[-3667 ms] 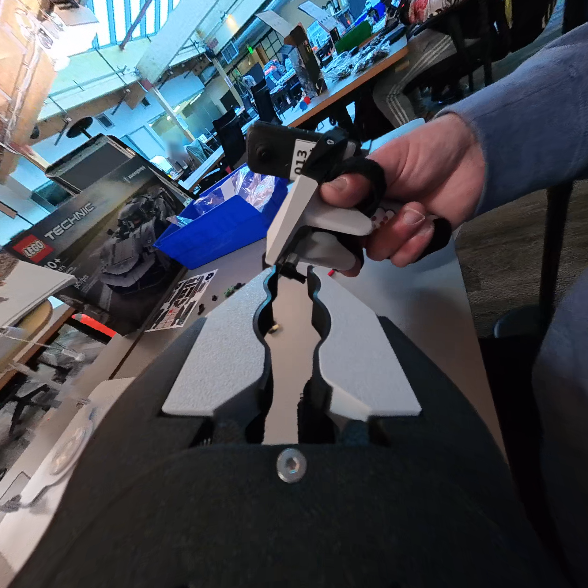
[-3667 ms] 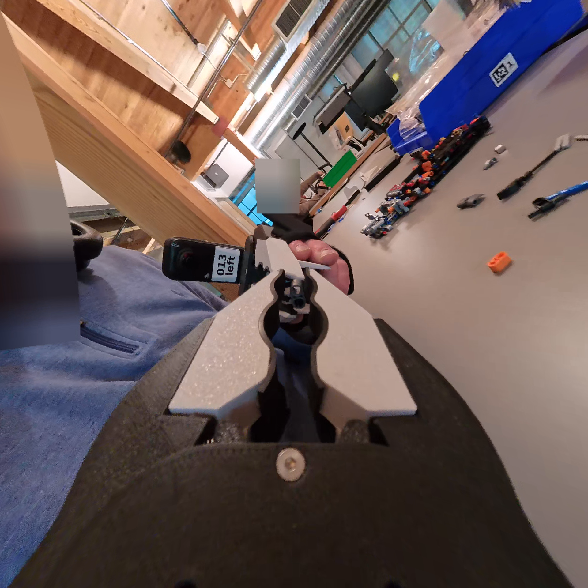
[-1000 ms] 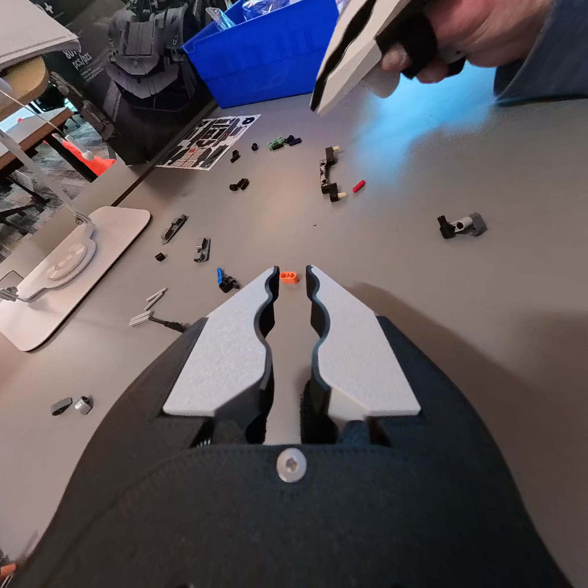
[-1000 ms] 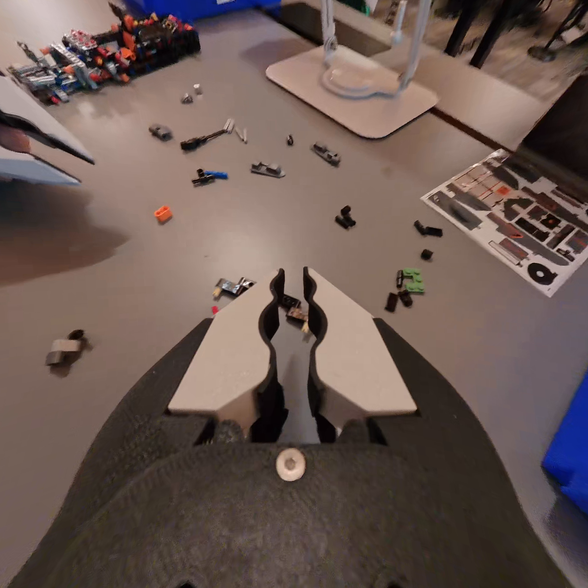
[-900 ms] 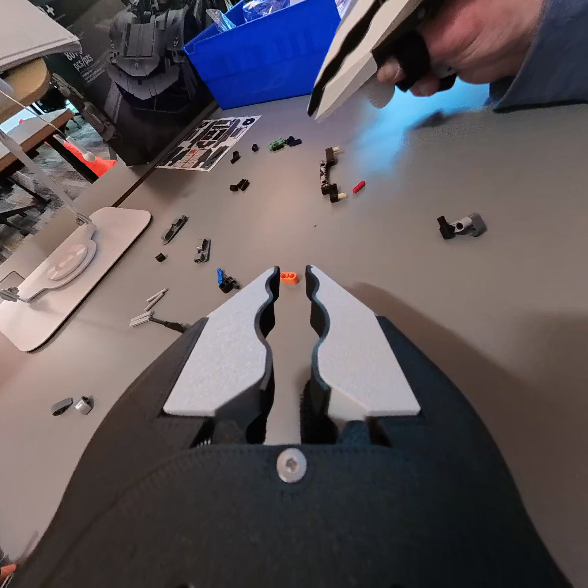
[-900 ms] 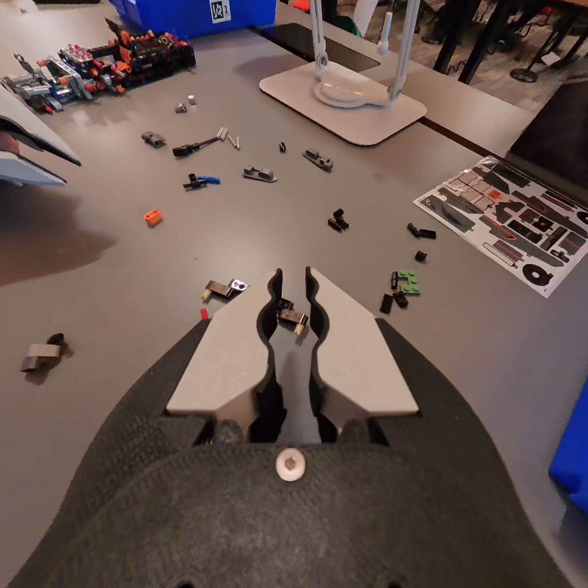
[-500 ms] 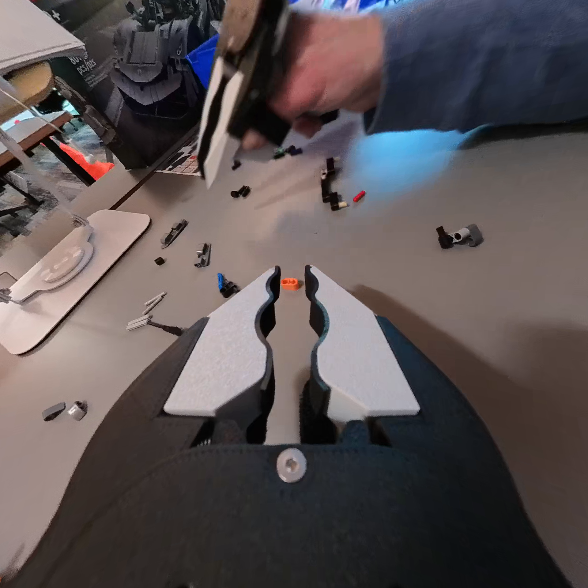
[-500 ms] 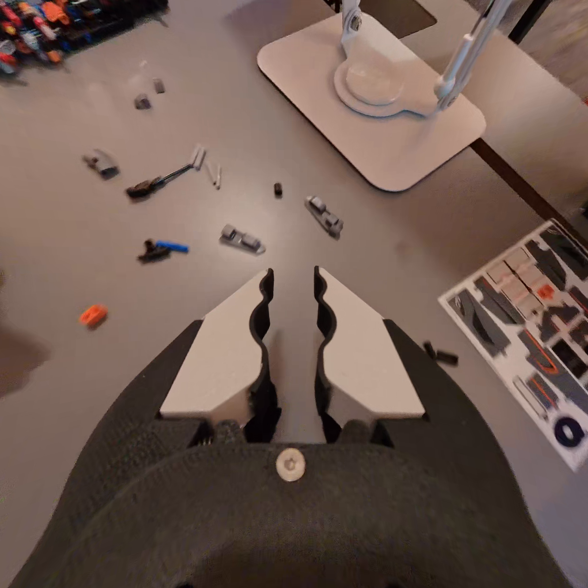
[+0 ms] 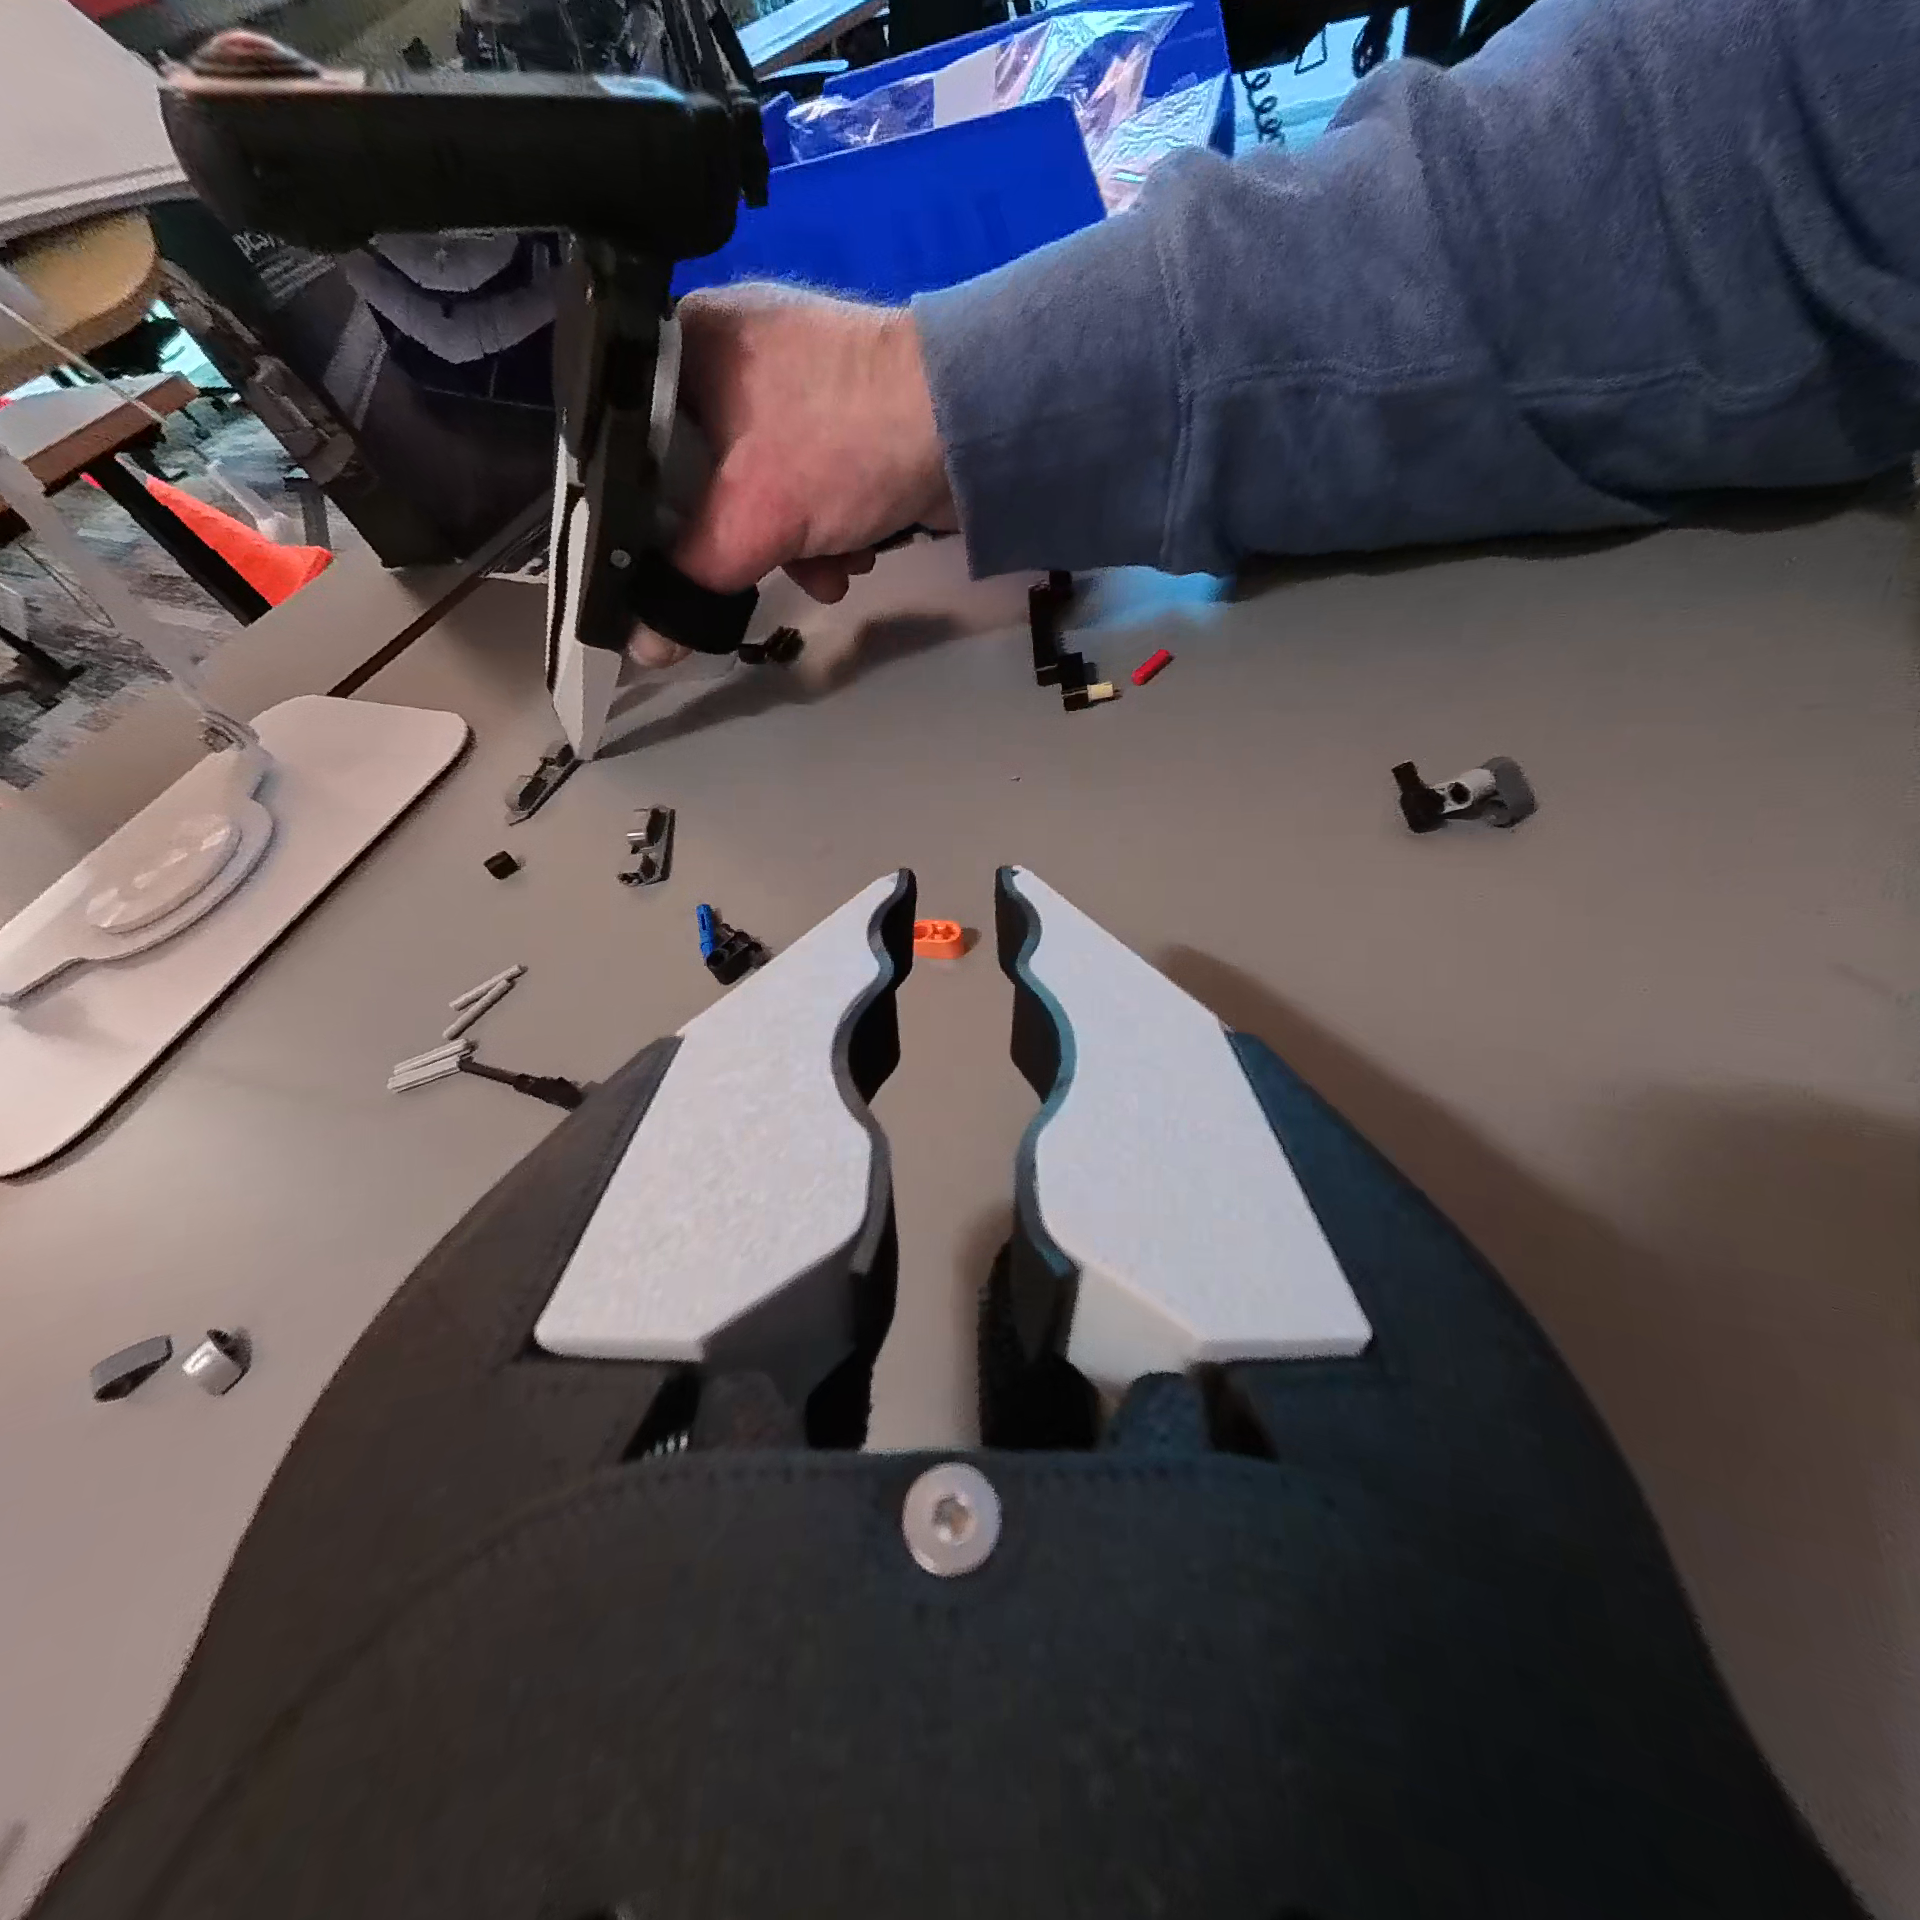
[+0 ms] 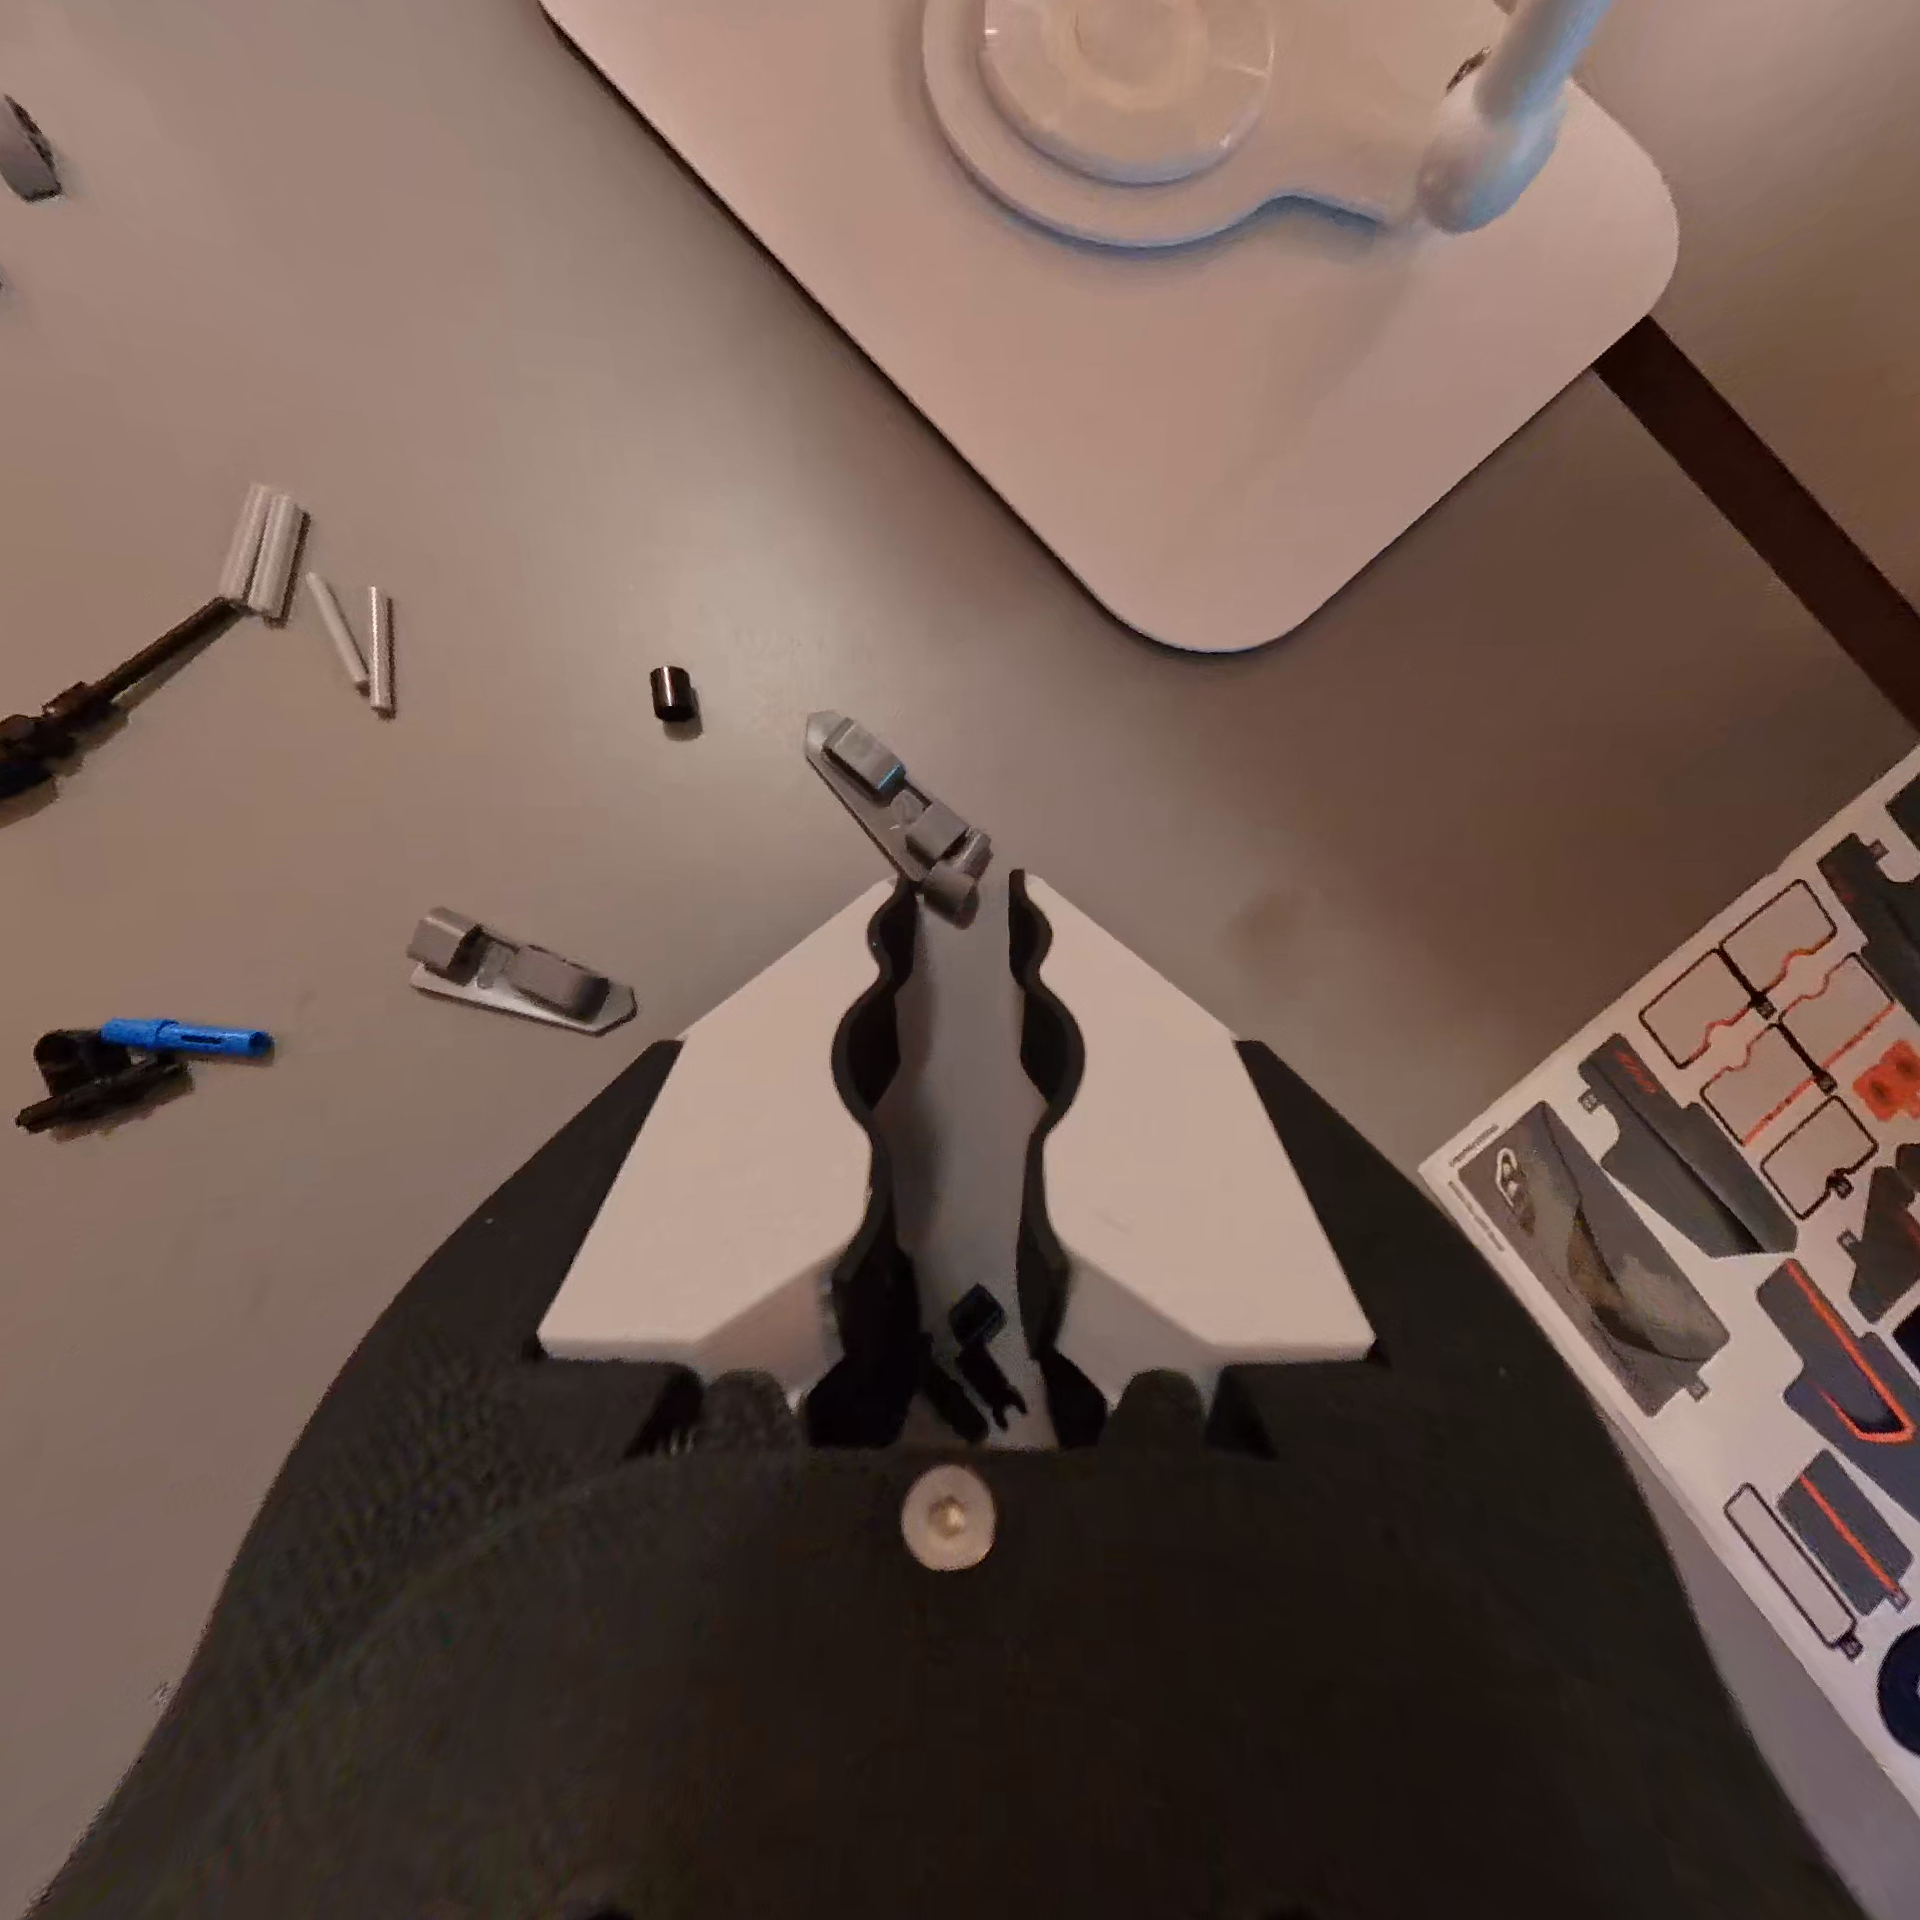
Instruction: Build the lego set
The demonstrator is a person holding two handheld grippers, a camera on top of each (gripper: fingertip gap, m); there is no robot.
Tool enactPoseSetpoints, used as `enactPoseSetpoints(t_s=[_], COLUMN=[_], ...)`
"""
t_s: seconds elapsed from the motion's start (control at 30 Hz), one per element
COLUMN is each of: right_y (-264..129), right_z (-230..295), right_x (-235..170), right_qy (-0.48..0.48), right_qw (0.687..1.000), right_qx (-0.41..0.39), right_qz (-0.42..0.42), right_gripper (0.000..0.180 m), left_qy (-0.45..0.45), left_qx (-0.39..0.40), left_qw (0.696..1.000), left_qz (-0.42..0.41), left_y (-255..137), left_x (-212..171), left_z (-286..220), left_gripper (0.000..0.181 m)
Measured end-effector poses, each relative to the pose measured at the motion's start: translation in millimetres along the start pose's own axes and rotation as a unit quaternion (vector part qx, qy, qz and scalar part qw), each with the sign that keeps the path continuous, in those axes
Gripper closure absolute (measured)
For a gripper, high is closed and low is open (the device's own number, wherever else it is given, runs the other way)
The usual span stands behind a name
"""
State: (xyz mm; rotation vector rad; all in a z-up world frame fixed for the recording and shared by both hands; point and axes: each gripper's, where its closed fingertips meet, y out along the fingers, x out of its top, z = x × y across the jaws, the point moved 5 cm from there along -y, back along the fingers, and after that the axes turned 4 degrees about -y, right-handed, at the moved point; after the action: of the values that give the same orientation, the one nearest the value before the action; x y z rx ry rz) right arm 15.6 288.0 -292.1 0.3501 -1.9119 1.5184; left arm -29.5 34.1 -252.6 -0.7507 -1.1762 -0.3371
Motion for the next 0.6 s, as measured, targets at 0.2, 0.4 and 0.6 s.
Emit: enactPoseSetpoints(t_s=[0.2, 0.4, 0.6], right_y=[3.8, -10.1, -91.6], right_z=[-1.5, -2.4, 37.3], right_x=[2.9, -1.4, -12.0], right_qy=[0.015, 0.015, -0.039], right_qw=[1.000, 0.999, 0.995], right_qx=[0.025, 0.036, 0.060], right_qz=[-0.008, -0.022, -0.070], right_gripper=[0.171, 0.172, 0.173], left_qy=[-0.001, -0.002, 0.002], left_qx=[-0.002, -0.001, -0.014], left_qw=[1.000, 1.000, 1.000], left_qz=[0.001, 0.003, -0.006], left_y=[0.5, 0.9, -0.1], left_x=[-0.2, -0.6, 1.2], left_z=[0.7, 1.1, -2.5], left_gripper=[0.167, 0.167, 0.166])
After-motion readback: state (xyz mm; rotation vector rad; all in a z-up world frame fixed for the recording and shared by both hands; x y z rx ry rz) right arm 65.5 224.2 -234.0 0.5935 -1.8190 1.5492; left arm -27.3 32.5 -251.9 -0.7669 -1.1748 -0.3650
